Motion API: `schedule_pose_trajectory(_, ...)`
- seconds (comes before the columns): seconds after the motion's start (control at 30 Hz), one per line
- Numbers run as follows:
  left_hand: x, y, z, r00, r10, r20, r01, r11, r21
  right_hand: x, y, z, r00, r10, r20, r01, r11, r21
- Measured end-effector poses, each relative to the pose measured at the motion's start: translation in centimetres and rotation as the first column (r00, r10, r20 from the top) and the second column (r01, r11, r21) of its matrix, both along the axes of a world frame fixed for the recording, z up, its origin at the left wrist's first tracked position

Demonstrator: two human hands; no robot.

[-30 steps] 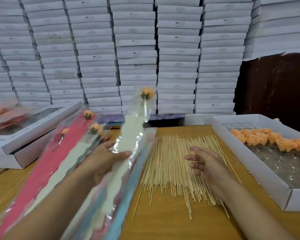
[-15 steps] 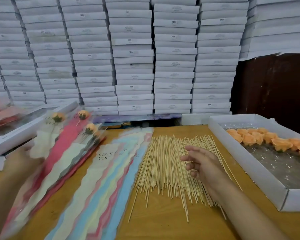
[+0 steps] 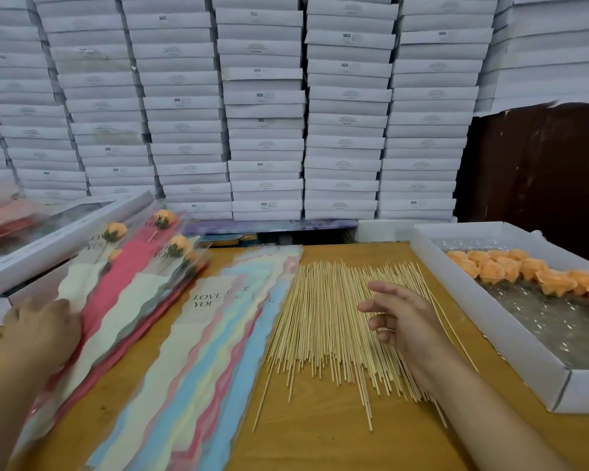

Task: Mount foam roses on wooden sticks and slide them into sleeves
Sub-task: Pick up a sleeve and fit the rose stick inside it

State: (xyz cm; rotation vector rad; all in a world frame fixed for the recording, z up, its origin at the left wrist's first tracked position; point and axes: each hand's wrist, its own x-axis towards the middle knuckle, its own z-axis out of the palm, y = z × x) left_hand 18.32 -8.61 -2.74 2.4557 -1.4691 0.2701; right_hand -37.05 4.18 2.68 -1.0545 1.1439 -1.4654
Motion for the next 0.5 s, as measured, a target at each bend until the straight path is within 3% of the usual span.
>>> schedule_pose_trajectory(0.07, -2.3, 1.9, 1.8, 0.999, -0.004, 0.041, 0.001, 0.998, 0.060, 0.0, 0.1, 0.1, 1.000, 0.001, -0.001, -0.001, 1.000, 0.003)
schedule_pose_trajectory(0.2, -6.4, 4.2, 3.9, 1.000, -0.008, 0.000, 0.008, 1.000, -0.021, 0.0, 0.3, 0.2, 1.000, -0.005, -0.002, 0.005, 1.000, 0.011)
schedule_pose_trajectory(0.27, -9.6, 4.7, 4.9, 0.999, -0.042, 0.009, 0.043, 0.990, -0.133, 0.1, 0.3, 0.3, 1.000, -0.010, -0.012, 0.010, 1.000, 0.018)
schedule_pose_trajectory(0.37, -16.2, 5.6, 6.2, 0.960, -0.269, -0.077, 0.233, 0.922, -0.311, 0.2, 0.3, 0.3, 1.000, -0.018, -0.025, 0.018, 0.999, 0.028)
schedule_pose_trajectory(0.43, -20.7, 6.2, 6.2, 0.869, -0.460, -0.181, 0.398, 0.868, -0.297, 0.3, 0.4, 0.4, 0.999, -0.023, -0.042, 0.024, 0.999, 0.035)
schedule_pose_trajectory(0.5, -24.7, 7.0, 5.7, 0.753, -0.631, -0.185, 0.592, 0.773, -0.229, 0.2, 0.6, 0.8, 0.995, -0.043, -0.090, 0.047, 0.998, 0.044)
